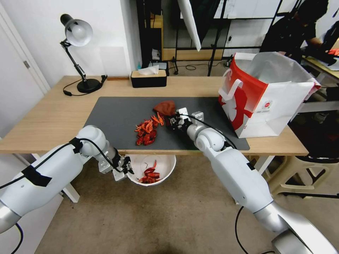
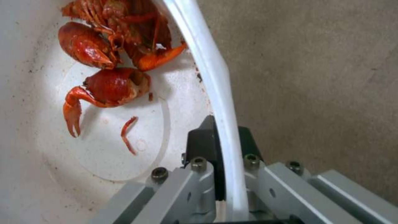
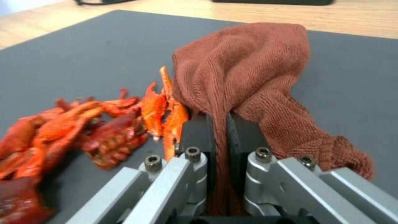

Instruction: Sweep shrimp from table into container with towel, then put container into takeout bag.

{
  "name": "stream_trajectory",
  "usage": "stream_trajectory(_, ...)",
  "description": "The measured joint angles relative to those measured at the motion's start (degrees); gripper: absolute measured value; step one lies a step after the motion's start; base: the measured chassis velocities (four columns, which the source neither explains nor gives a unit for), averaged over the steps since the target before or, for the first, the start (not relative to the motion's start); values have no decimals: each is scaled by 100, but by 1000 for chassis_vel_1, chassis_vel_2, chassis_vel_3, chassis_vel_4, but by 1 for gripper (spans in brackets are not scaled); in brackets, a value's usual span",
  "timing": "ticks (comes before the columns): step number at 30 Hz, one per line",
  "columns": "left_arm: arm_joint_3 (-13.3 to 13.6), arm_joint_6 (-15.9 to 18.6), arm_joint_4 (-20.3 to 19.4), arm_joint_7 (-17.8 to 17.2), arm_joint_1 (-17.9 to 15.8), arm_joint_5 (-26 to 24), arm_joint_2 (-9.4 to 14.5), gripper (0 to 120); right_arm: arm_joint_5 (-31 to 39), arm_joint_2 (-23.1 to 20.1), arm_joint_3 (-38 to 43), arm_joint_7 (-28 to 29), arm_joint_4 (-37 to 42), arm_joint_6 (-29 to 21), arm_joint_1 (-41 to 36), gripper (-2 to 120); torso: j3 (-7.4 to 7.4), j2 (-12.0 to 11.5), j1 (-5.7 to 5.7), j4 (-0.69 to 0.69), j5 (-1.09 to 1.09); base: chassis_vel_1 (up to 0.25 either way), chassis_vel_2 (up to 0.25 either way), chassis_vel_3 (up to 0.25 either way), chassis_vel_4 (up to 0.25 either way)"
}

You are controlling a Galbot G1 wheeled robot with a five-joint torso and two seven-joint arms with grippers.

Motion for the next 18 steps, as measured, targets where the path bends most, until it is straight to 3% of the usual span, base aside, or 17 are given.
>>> stream_trajectory(9, -315, -30, -60, -29, 274, 6, 145, 0, -48, 43, -161, -829, -316, 340, 139, 4, 0, 0, 0, 0, 0, 0, 0, 0, 0)
stream_trajectory(18, -461, -18, -125, -30, 405, 11, 221, 0, -98, -19, -306, -1091, -255, 360, 204, 4, 0, 0, 0, 0, 0, 0, 0, 0, 0)
